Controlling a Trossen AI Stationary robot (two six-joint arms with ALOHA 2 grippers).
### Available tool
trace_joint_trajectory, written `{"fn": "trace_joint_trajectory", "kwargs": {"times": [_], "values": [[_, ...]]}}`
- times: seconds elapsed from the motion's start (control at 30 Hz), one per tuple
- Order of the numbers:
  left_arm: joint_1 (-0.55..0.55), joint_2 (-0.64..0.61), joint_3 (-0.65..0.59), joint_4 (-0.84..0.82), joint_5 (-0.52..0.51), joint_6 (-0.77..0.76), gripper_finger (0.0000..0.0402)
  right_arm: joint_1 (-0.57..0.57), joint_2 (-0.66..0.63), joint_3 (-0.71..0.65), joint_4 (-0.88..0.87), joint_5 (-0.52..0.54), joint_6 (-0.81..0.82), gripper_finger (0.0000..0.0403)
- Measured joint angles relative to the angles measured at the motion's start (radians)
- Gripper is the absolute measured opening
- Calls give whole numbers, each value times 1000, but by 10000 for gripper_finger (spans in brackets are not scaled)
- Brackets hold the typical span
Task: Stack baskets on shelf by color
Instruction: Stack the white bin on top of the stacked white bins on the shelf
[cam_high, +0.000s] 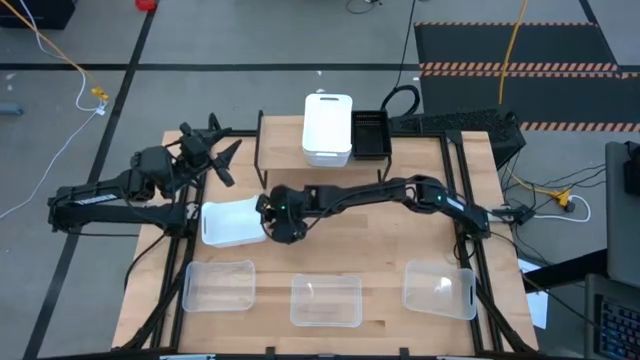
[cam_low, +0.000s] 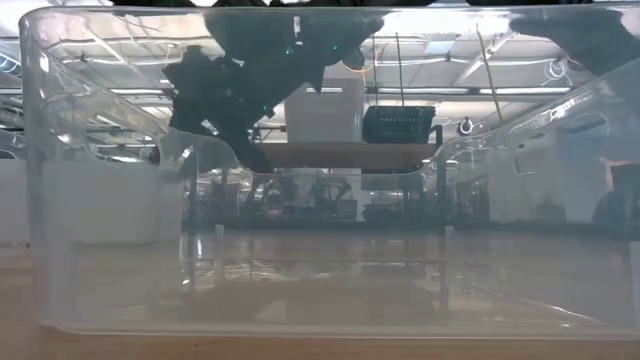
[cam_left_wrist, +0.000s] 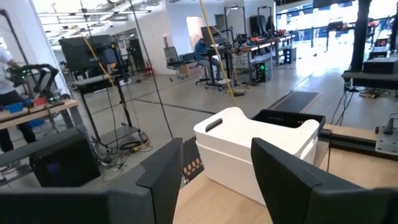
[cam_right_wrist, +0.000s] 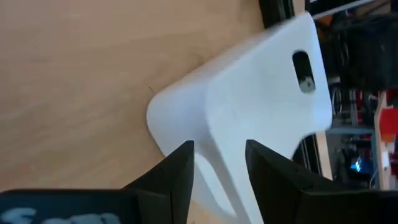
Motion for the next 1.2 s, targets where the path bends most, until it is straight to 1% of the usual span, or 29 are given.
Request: {"fn": "trace_joint_trajectory", "kwargs": {"times": [0.17, 0.33, 0.43, 0.57, 0.63, 0.73, 0.83, 0.97, 1.03, 1.13, 1.17, 1.2], "values": [[0, 0, 0, -6, 0, -14, 191, -2, 26, 0, 10, 1, -47, 137], [0, 0, 0, -27, 0, -22, 191, -2, 26, 2, -32, 5, -33, 128], [0, 0, 0, -29, 0, -24, 191, 3, 10, 1, -98, 4, 36, 99], [0, 0, 0, -34, 0, -25, 191, 30, -34, -1, -192, -3, 59, 31], [0, 0, 0, -34, 0, -25, 191, 44, -68, -1, -244, -26, 66, 10], [0, 0, 0, -30, 0, -29, 191, 55, -117, -1, -308, -114, 115, 8], [0, 0, 0, -29, 0, -33, 191, 58, -177, -1, -388, -241, 208, 3], [0, 0, 0, -29, 0, -44, 191, 43, -272, -2, -475, -341, 291, 2], [0, 0, 0, -29, 0, -47, 191, 32, -329, -2, -493, -355, 333, 2], [0, 0, 0, -29, 0, -51, 191, 14, -426, -2, -492, -335, 404, 2], [0, 0, 0, -29, 0, -51, 191, 6, -463, -2, -479, -326, 439, 1], [0, 0, 0, -29, 0, -52, 191, 0, -498, -2, -441, -293, 498, 1]]}}
